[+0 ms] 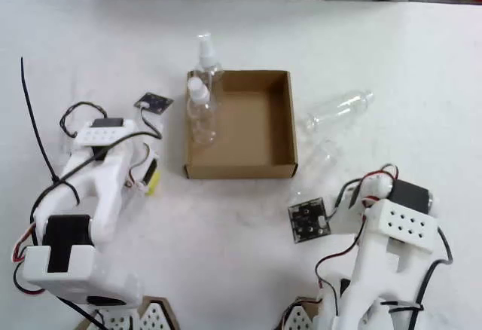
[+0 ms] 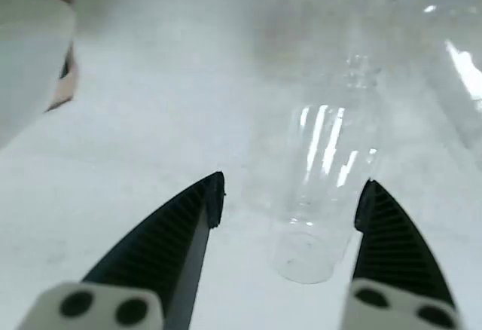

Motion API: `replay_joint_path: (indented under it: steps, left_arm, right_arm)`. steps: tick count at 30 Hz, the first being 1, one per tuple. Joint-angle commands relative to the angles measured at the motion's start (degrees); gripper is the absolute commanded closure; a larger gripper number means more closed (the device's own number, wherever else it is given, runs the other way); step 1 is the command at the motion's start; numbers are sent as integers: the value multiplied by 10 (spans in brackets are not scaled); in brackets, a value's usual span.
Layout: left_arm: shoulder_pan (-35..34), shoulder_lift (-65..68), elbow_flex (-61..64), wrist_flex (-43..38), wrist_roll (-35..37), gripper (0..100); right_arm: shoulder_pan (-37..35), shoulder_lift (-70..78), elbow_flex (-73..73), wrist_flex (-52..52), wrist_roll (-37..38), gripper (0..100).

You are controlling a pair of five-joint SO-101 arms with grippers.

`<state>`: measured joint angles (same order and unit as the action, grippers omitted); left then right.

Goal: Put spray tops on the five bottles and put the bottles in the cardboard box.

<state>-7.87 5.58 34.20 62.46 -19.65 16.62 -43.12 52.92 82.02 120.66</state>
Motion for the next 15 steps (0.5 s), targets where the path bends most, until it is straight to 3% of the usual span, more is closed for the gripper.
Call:
replay_joint_path:
  steps: [1, 7, 15]
  left_arm:
    - [-15, 5, -12, 3, -8, 979]
    - [-15, 5, -13, 2, -8, 979]
    - [-14, 5, -13, 2, -8, 979]
  right_arm:
    - [-31, -11, -2, -43, -27, 742]
    - [-28, 3, 11, -51, -12, 742]
    - [-22, 140, 4, -144, -17, 743]
